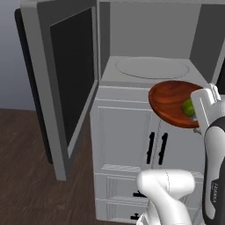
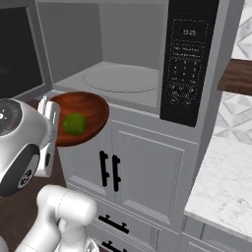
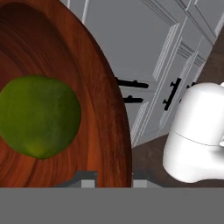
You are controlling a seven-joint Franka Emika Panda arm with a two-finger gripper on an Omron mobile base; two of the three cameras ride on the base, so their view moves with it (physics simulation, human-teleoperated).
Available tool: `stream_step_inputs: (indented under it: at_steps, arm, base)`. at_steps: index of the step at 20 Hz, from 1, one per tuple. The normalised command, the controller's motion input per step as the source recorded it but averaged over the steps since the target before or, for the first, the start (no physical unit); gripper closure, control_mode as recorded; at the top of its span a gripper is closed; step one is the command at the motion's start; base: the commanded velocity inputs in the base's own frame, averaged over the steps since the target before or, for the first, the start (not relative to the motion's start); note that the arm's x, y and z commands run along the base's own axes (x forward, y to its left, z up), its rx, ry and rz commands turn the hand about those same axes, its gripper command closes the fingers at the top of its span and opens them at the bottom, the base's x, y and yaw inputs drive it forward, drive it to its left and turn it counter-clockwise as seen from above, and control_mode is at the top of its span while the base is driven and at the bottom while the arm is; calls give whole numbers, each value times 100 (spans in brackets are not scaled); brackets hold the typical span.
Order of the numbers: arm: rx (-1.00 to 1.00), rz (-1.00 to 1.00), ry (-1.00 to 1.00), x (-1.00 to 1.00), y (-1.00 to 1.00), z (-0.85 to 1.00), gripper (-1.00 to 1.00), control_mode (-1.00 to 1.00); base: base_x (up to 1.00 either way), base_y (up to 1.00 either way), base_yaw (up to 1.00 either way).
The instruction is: Pick the lime from the sink and place it in the bowl. Then pick the bowl and place it in the microwave. Then close the microwave door and press the start button.
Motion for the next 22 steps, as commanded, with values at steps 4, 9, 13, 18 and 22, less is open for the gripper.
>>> stream_step_inputs:
  at_steps: [4,9,13,18,22]
  arm:
    - [0,8,0,10,-4,0,100,-100]
    - [0,5,-2,0,-5,28,100,-100]
    - [0,0,-4,0,-1,49,100,-100]
    - [0,0,0,23,-4,37,100,-100]
    - [0,0,0,56,-14,9,100,-100]
  base:
    - [5,-1,3]
    - [0,0,0]
    - [0,0,0]
    - [0,0,0]
    - [0,0,0]
